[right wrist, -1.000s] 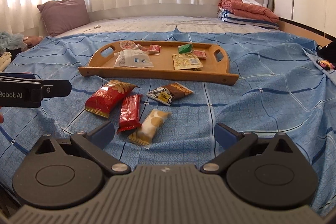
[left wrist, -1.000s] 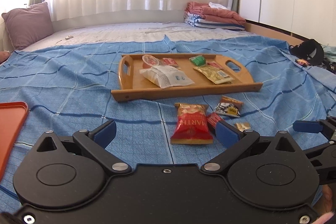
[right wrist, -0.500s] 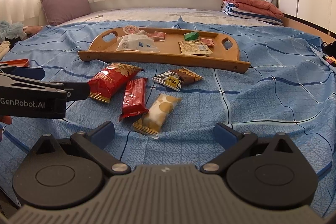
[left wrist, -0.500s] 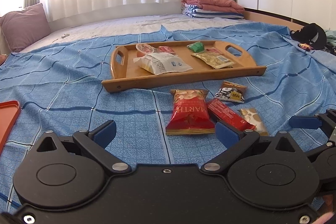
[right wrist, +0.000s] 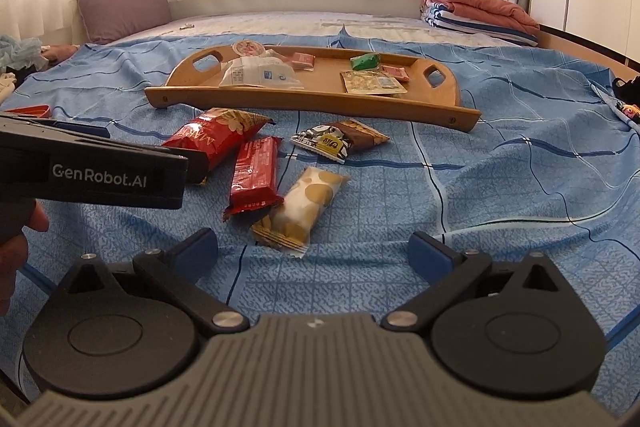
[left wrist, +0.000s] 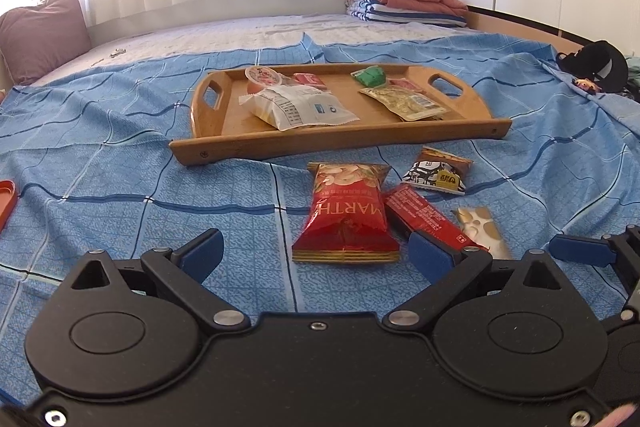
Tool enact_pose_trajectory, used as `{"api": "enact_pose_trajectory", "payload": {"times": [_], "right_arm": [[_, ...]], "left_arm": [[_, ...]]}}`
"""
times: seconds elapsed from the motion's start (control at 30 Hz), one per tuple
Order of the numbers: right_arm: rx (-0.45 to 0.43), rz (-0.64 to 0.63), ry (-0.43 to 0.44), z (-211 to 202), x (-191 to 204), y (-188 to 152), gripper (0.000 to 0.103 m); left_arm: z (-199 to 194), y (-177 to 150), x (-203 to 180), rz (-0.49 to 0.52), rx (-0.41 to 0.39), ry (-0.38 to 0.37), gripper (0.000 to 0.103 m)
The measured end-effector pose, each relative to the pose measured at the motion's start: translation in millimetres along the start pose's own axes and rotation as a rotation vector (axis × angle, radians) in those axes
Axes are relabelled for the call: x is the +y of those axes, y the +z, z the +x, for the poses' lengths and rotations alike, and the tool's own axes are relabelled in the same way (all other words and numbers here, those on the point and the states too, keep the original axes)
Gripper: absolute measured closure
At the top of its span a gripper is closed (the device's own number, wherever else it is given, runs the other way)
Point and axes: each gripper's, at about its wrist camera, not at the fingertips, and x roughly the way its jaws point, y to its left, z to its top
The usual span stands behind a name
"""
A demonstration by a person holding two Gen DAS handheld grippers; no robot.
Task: Organize snacks
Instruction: 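Lower the left tool onto the red MARTH chips bag and close it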
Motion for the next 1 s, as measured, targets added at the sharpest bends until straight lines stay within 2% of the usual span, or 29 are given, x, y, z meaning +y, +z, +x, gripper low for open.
{"api": "enact_pose_trajectory", "payload": {"times": [0.47,0.6,0.8,1.0], "right_arm": [[-0.001,-0.025,0.0,3.0,2.9,-1.5,0.0],[-0.002,-0.028,-0.002,2.6,3.0,-1.5,0.0],[-0.002,-0.028,-0.003,2.9,3.2,-1.6,0.0],[-0.002,-0.028,-0.003,3.1,3.3,-1.7,0.0]], "left_arm": [[23.2,4.6,-4.2,-0.042,0.045,-0.025,0.023],[27.7,7.2,-4.9,-0.053,0.052,-0.023,0.034],[34.7,12.8,-2.8,-0.07,0.067,-0.026,0.043],[37.9,13.2,-3.9,-0.066,0.068,-0.016,0.043]]}}
